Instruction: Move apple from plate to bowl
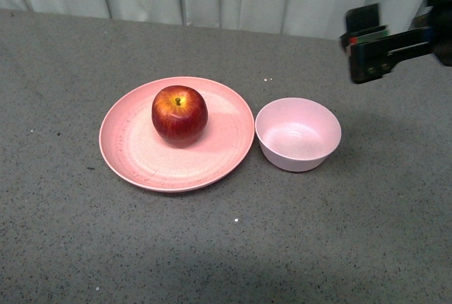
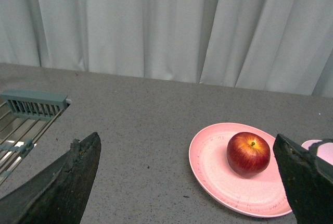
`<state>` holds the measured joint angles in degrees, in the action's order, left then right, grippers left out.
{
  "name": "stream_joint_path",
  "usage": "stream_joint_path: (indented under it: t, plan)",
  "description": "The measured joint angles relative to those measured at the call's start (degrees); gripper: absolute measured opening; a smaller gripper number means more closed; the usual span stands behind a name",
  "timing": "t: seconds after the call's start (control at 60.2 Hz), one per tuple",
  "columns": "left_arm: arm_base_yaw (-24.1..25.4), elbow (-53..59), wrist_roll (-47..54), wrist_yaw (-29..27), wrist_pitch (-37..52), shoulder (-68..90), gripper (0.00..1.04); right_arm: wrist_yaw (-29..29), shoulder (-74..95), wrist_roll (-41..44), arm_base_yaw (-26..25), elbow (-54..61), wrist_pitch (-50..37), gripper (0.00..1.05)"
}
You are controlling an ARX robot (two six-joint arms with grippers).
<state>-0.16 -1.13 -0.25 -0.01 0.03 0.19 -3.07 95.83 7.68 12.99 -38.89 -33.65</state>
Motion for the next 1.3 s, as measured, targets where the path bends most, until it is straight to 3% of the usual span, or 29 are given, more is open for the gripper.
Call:
stream_joint_path:
  t: [0.183, 0.283, 0.332, 0.382, 0.631, 0.781, 1.296]
  plan:
    - [0.02, 0.0, 0.0, 0.0, 0.0, 0.0, 0.98, -8.81, -13.14, 0.04, -4.48, 11.06, -4.94, 0.95]
    - [0.0, 0.0, 0.0, 0.0, 0.0, 0.0, 0.98, -8.0, -22.8, -0.09, -7.3, 17.29, -3.93, 0.95]
    - [0.0, 0.0, 0.0, 0.0, 0.0, 0.0, 0.98, -0.2, -25.66, -2.99, -10.78, 22.49, -13.55, 0.85]
    - [0.02, 0.0, 0.0, -0.04, 0.0, 0.0, 0.98, 1.97, -28.72, -4.59, -12.13, 26.21, -17.94, 0.76]
    - [0.0, 0.0, 0.0, 0.0, 0.0, 0.0, 0.98, 2.78, -39.69, -6.73, -12.85, 34.77, -18.25, 0.28]
    - [0.0, 0.0, 0.0, 0.0, 0.0, 0.0, 0.98, 2.82, -44.92, -6.91, -12.85, 36.94, -14.23, 0.01]
    - [0.0, 0.0, 0.0, 0.0, 0.0, 0.0, 0.98, 2.97, -67.25, -7.08, -12.85, 38.6, 5.35, 0.01]
